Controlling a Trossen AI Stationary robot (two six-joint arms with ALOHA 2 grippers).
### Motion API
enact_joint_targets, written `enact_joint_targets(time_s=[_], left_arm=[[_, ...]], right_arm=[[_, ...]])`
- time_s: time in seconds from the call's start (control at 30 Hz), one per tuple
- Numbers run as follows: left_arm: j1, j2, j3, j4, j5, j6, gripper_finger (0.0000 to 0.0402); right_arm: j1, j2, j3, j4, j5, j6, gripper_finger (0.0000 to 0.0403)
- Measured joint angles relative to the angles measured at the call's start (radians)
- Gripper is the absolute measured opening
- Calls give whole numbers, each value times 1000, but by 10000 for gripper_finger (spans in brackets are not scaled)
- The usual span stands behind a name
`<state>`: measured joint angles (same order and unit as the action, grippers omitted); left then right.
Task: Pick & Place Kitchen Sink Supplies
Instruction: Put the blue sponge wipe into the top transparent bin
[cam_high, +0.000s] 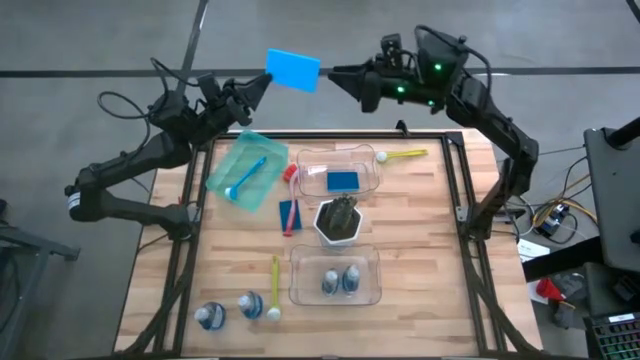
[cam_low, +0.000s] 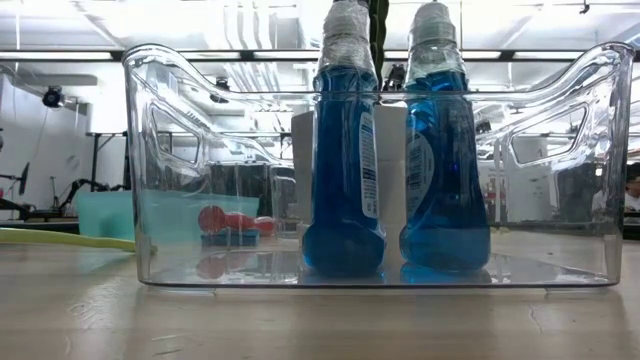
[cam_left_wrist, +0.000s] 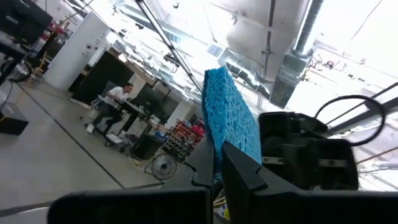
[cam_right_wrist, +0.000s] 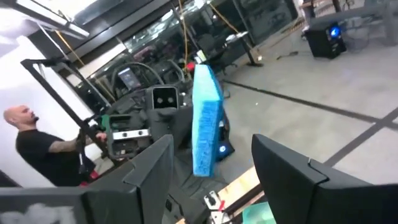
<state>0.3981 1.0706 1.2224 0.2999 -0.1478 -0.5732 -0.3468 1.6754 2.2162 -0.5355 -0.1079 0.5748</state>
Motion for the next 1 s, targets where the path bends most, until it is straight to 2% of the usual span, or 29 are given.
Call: enact_joint_targets(time_s=[0.3,0.53,0.7,1.0], left_arm=[[0,35,0,18,-4,-6,16],[0,39,0,27,-3,-13,16],[0,39,0,30,-3,-12,16],[0,39,0,23,1,-11,16]], right_arm=[[-10,53,-1,82,-52,7,215],[-15,54,0,76,-61,9,204],[-24,57,-1,77,-60,9,166],[-45,61,-2,74,-58,1,70]])
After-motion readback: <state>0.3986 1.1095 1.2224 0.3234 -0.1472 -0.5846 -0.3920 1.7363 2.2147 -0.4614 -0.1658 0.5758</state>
